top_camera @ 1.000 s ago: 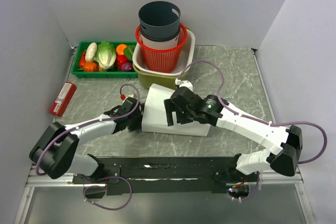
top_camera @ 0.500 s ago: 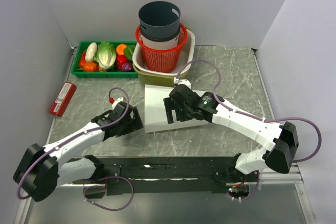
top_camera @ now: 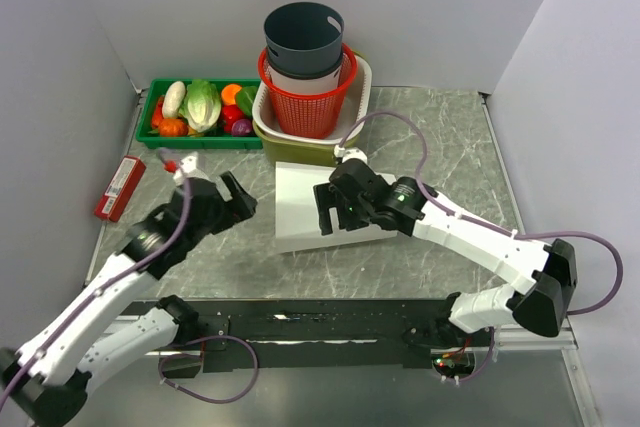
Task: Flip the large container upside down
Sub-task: Turn the container upside down at the center of the board.
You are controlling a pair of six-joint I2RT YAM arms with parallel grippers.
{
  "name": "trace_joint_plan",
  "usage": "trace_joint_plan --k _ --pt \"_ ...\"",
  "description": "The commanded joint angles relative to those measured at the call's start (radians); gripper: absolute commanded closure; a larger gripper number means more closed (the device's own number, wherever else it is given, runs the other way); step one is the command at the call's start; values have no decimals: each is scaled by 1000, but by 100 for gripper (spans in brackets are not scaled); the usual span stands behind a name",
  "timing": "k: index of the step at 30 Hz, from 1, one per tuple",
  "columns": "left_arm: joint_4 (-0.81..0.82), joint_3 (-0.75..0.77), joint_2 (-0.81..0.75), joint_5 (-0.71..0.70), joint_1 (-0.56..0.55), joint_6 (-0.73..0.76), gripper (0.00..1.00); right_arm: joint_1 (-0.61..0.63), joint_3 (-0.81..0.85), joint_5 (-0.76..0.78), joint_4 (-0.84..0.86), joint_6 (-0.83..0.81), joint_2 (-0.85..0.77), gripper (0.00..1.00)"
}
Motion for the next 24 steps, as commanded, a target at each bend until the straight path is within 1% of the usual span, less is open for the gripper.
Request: trace_joint_plan --k 1,4,5,9,12,16,18,20,21,22,24 --pt "56 79 -87 26 5 83 4 -11 -9 -10 42 -10 -80 0" --pt "126 91 -106 127 5 107 4 -21 -17 -24 47 -6 -104 0" --pt "140 97 -92 187 5 117 4 -27 -21 -23 47 -8 -121 0" --pt "198 117 -21 323 5 154 4 -38 -40 -36 53 -2 -155 0" --pt "209 131 43 373 5 162 4 -50 -57 -46 54 6 -187 0" --pt "214 143 101 371 5 168 4 -81 -78 -41 43 27 -250 0" --pt "214 149 126 365 5 170 4 -106 -110 -38 51 55 -313 0" --pt "205 163 155 358 5 174 4 -168 -162 -65 73 75 -391 0" --pt "203 166 163 352 5 174 4 -194 -179 -120 95 79 -417 0" --pt "202 168 176 344 5 174 4 -257 -198 -153 105 78 -440 0" --pt "205 172 190 339 5 179 2 -311 -231 -184 116 70 -489 0"
